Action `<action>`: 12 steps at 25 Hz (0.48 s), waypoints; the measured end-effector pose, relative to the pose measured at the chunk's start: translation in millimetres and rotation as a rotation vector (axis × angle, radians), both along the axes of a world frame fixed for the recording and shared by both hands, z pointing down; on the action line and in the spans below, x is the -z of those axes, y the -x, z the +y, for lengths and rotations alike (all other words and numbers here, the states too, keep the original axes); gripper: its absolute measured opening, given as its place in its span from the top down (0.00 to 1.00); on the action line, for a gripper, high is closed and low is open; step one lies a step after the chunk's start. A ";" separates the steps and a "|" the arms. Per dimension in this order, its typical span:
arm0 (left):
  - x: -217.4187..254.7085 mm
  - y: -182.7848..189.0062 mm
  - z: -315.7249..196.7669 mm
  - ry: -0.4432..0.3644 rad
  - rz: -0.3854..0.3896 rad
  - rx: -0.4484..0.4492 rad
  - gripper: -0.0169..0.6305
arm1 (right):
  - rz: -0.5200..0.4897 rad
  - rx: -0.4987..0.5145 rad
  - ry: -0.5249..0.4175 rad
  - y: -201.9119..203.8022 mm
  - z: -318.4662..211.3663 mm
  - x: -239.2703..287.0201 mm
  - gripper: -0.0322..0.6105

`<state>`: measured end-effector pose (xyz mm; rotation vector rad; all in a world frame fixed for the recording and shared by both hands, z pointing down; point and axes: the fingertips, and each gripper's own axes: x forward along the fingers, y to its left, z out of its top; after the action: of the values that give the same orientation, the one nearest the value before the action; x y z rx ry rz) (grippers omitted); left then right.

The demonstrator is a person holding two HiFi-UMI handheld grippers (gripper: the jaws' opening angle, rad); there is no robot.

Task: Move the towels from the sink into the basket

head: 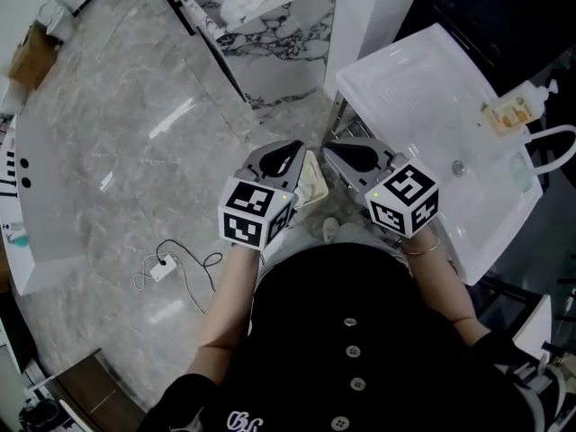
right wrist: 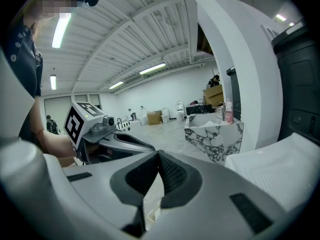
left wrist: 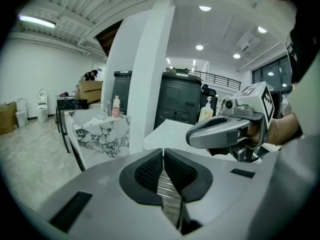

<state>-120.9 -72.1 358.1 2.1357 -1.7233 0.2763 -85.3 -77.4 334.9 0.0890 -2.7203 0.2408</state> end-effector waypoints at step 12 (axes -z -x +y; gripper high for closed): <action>-20.6 -26.8 5.8 0.064 -0.015 -0.026 0.94 | 0.055 -0.024 0.024 -19.0 2.1 -29.4 0.95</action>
<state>-94.1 -66.3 378.6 2.1162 -1.6733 0.3514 -66.3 -75.2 364.2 0.1191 -2.6620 0.2742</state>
